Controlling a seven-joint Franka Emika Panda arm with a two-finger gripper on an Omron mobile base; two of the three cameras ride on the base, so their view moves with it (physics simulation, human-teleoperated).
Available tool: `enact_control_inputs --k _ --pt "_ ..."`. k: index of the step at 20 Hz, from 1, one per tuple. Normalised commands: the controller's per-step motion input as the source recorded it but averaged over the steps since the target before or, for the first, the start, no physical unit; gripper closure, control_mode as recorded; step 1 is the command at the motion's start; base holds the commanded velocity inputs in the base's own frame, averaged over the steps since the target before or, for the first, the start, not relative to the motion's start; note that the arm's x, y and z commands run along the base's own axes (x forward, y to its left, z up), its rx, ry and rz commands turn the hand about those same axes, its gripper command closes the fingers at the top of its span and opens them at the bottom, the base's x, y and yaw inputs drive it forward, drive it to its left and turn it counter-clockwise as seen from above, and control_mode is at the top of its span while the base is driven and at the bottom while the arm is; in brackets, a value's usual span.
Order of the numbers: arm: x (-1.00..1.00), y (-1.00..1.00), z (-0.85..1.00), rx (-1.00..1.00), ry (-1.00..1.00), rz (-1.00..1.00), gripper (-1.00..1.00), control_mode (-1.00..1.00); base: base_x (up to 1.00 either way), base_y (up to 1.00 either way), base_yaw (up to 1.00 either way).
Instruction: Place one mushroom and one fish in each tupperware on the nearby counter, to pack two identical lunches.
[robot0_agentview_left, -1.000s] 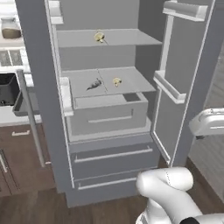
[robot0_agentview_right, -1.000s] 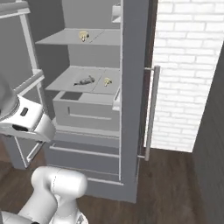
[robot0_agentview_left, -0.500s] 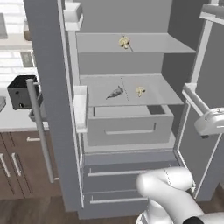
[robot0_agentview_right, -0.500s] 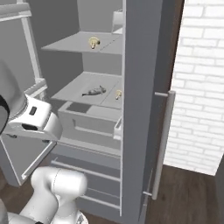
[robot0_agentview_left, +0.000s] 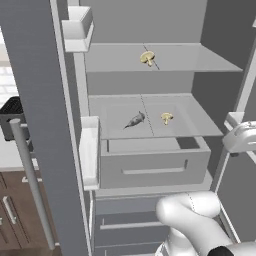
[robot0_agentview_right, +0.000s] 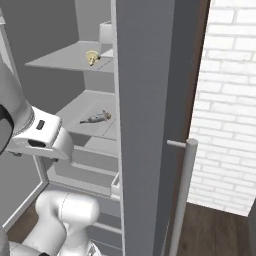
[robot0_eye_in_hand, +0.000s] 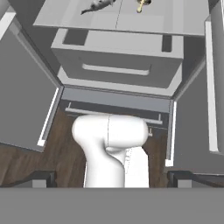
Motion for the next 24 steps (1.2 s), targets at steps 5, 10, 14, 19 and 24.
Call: enact_control_inputs --k 5,10,14,19,24 --pt "0.08 0.04 0.0 0.0 0.0 0.0 -1.0 -1.0 0.35 0.14 0.0" --pt "0.69 0.37 0.15 0.0 -0.11 0.0 -1.0 -1.0 0.0 0.0 0.0" --pt "0.98 0.45 0.56 0.0 -0.23 0.1 -1.0 -1.0 0.0 0.0 0.0" --pt "0.99 0.13 0.93 -0.04 -0.16 0.33 -1.0 -1.0 0.0 0.0 0.0" --pt "0.96 0.0 0.53 -0.06 -0.12 0.53 -1.0 -1.0 0.0 0.0 0.0"
